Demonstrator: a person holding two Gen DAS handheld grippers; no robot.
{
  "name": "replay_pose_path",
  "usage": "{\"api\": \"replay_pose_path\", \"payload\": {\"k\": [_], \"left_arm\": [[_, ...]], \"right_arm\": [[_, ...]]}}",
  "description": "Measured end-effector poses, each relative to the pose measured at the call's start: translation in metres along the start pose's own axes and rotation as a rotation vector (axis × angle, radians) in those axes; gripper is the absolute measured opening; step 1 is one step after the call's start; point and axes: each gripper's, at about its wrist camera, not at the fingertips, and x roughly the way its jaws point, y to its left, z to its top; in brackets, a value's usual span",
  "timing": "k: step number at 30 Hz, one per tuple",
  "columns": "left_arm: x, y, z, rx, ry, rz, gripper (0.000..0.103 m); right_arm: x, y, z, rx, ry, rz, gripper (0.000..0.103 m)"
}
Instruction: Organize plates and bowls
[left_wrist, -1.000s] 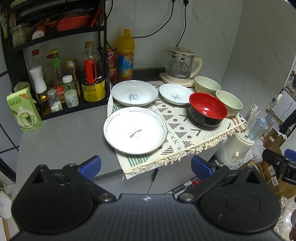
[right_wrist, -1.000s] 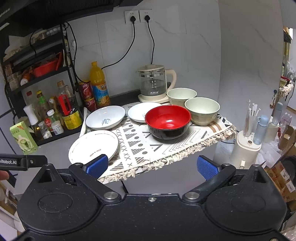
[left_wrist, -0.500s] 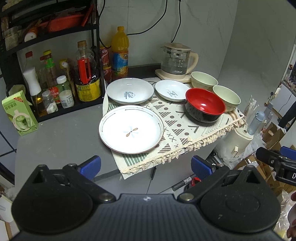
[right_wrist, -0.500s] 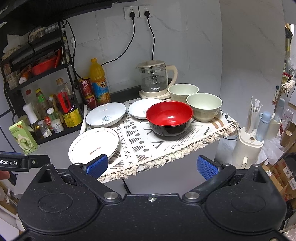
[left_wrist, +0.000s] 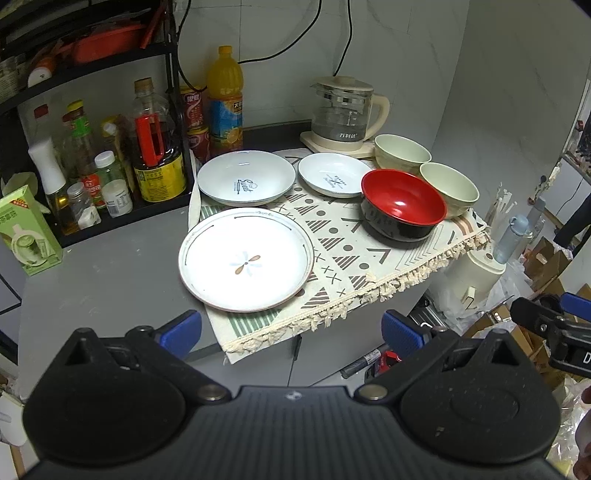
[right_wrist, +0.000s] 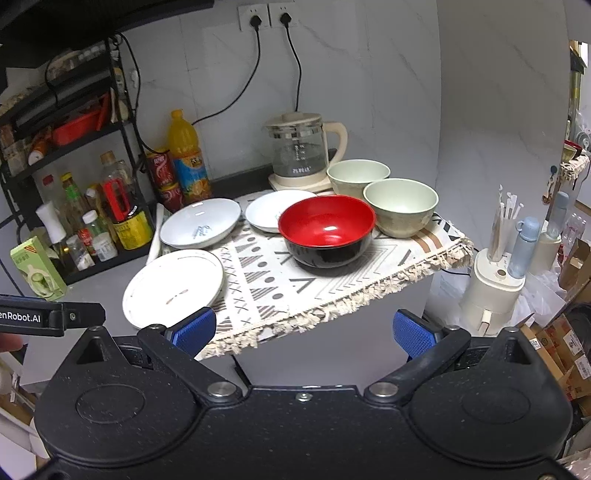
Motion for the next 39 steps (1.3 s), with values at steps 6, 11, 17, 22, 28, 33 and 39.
{"api": "replay_pose_path", "payload": {"k": [6,11,17,22,28,33,39], "left_arm": [[0.019,-0.012,0.016,-0.018,-0.001,-0.014,0.102],[0.045,-0.026,0.036,-0.025,0.012,-0.03,0.102],[0.082,-0.049,0.068,-0.03,0.031,-0.049,0.102],[0.115,-0.069,0.095,-0.016,0.039,-0.048,0.102],[0.152,-0.091,0.131,-0.008,0.056,-0.111,0.102],[0.186,-0.105,0.159,-0.015,0.083,-0.145,0.102],[0.228,-0.124,0.189,0.002,0.114,-0.19,0.102]], "right_arm": [[0.017,-0.015,0.008,-0.012,0.013,-0.014,0.103],[0.035,-0.033,0.021,0.002,0.014,-0.032,0.103],[0.061,-0.065,0.042,0.053,0.02,-0.029,0.102],[0.086,-0.091,0.06,0.095,0.012,-0.044,0.102],[0.121,-0.114,0.081,0.136,0.01,-0.09,0.103],[0.145,-0.131,0.095,0.193,-0.009,-0.099,0.103],[0.176,-0.146,0.112,0.2,-0.017,-0.144,0.103]]}}
